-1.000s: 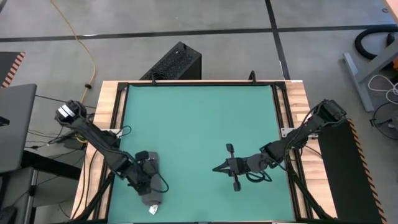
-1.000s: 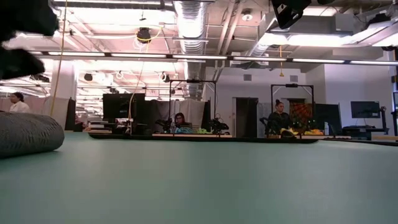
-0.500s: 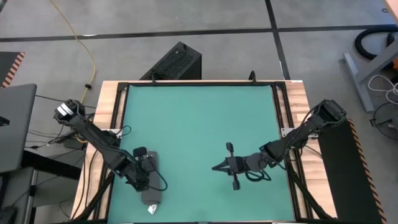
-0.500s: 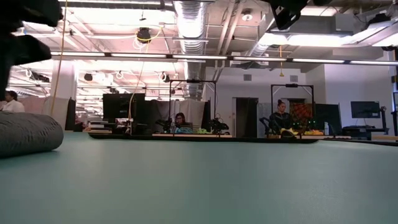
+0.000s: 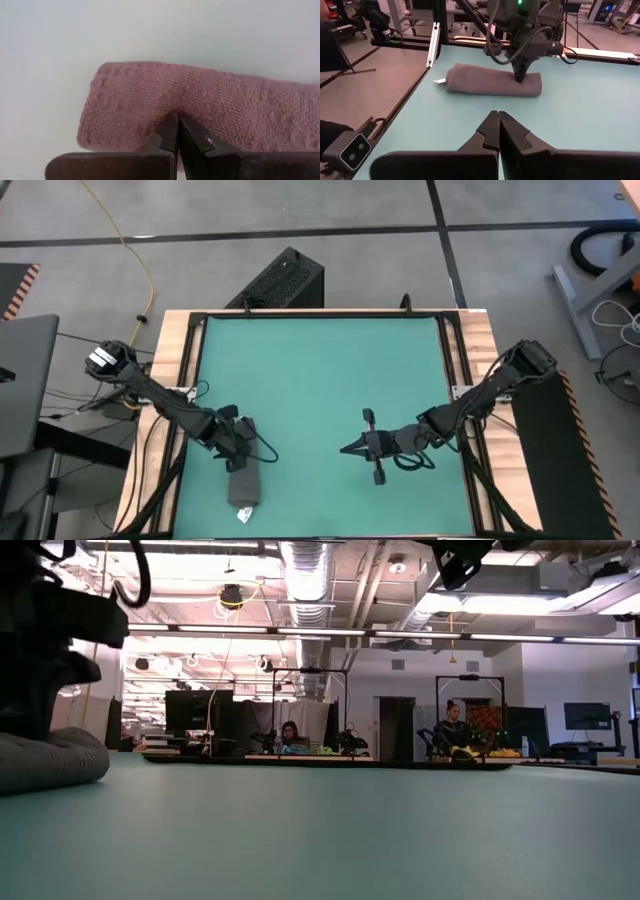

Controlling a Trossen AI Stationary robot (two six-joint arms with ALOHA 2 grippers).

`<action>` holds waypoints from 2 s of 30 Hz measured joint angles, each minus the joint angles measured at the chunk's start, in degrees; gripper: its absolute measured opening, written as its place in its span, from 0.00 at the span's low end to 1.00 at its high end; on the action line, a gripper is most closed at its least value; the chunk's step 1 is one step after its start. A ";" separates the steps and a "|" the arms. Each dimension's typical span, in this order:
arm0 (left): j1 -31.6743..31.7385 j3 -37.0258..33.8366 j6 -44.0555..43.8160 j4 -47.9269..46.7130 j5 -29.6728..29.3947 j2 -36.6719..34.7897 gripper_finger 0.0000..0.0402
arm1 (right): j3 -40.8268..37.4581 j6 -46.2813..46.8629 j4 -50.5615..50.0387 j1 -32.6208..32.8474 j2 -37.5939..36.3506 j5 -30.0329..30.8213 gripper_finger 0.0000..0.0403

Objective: Roll towel
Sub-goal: Roll the gray towel, then return to Home Position

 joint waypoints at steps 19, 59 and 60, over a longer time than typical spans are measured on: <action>9.15 -2.60 7.46 0.50 -1.94 -3.41 0.00 | 0.00 0.01 -0.13 0.17 0.00 -0.23 0.05; 3.49 2.65 31.66 21.46 -17.76 -13.71 0.00 | 0.00 -4.35 -18.18 -13.77 -16.95 -5.66 0.05; 5.35 0.49 34.60 25.18 -17.32 -16.36 0.00 | 0.00 -4.08 -19.96 -14.78 -18.14 -5.66 0.05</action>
